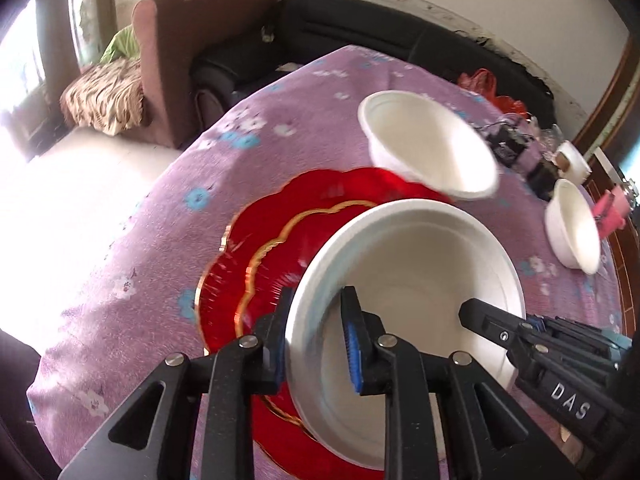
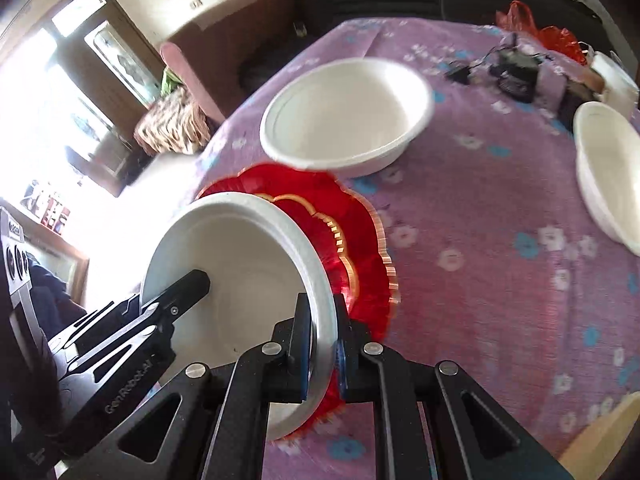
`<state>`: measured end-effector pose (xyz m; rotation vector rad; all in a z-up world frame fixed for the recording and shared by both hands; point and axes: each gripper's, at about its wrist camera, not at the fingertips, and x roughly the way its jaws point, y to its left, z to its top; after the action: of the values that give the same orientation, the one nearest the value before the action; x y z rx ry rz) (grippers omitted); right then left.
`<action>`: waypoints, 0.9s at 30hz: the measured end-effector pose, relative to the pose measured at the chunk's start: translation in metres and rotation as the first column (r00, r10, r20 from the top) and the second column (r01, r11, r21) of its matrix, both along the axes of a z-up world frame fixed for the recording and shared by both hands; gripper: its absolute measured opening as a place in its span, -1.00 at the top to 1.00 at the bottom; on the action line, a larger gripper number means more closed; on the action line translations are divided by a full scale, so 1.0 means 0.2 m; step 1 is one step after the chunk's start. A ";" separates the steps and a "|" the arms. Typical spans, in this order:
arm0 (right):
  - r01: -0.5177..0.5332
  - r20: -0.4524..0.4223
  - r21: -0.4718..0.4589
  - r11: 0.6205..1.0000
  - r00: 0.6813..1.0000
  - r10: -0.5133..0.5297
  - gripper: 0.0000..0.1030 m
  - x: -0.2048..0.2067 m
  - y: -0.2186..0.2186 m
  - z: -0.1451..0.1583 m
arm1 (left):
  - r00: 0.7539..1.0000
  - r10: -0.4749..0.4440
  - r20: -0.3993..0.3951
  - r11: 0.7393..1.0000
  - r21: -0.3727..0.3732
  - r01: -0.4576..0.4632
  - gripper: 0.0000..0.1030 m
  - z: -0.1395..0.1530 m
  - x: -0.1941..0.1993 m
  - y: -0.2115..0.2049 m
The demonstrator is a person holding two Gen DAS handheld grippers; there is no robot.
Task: Organize plates and bowls
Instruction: 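Carry the white bowl onto the stacked red plates and release it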
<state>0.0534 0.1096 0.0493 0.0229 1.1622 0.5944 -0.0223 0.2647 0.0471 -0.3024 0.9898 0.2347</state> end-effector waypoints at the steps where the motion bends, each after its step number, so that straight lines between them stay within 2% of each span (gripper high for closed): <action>1: 0.004 0.002 -0.012 1.000 1.000 -0.004 0.78 0.00 0.02 -0.02 | 1.000 -0.003 -0.005 1.000 -0.001 0.003 0.50 -0.01 0.01 0.01; 3: 0.009 0.005 -0.036 0.999 1.000 -0.009 0.80 0.01 0.05 -0.05 | 1.000 -0.013 0.007 1.000 -0.023 0.013 0.25 0.00 0.02 0.05; 5: 0.015 0.004 -0.035 0.999 1.000 -0.015 0.79 -0.01 0.04 -0.07 | 0.999 -0.014 0.040 0.999 -0.052 0.016 0.13 0.03 0.00 0.08; 10: 0.037 -0.004 -0.027 0.999 0.999 -0.037 0.79 0.02 0.03 -0.08 | 0.993 0.008 0.115 0.996 -0.086 0.001 0.04 0.12 -0.06 0.15; 12: 0.032 0.000 -0.031 0.999 0.999 -0.032 0.78 0.04 0.04 -0.09 | 0.989 0.026 0.144 0.996 -0.090 -0.013 -0.09 0.16 -0.11 0.16; 16: 0.012 0.037 -0.048 0.999 0.999 -0.010 0.73 -0.01 0.08 -0.09 | 0.978 0.041 0.205 0.996 -0.089 -0.023 -0.19 0.24 -0.19 0.18; 17: 0.010 0.051 -0.044 0.999 0.999 -0.008 0.67 -0.01 0.09 -0.08 | 0.974 0.044 0.224 0.996 -0.088 -0.025 -0.23 0.26 -0.23 0.17; 19: 0.014 0.076 -0.016 1.000 0.997 -0.013 0.41 -0.03 0.08 -0.05 | 0.967 0.044 0.251 0.996 -0.080 -0.025 -0.29 0.29 -0.27 0.16; 21: 0.021 0.087 0.032 0.999 0.996 -0.023 -0.09 -0.04 0.07 -0.02 | 0.959 0.044 0.279 0.997 -0.069 -0.026 -0.33 0.33 -0.31 0.15; 22: 0.027 0.097 0.050 0.998 0.995 -0.032 -0.15 -0.04 0.05 0.00 | 0.955 0.046 0.294 0.998 -0.060 -0.029 -0.33 0.34 -0.33 0.14; 27: 0.063 0.132 0.106 0.992 0.988 -0.077 -0.16 -0.09 -0.02 0.11 | 0.931 0.048 0.361 0.999 -0.019 -0.045 -0.38 0.42 -0.43 0.08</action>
<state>0.0354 0.1052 0.0706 0.1080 0.9941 0.5837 -0.1087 0.2817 0.1312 -0.3643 0.6190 0.2077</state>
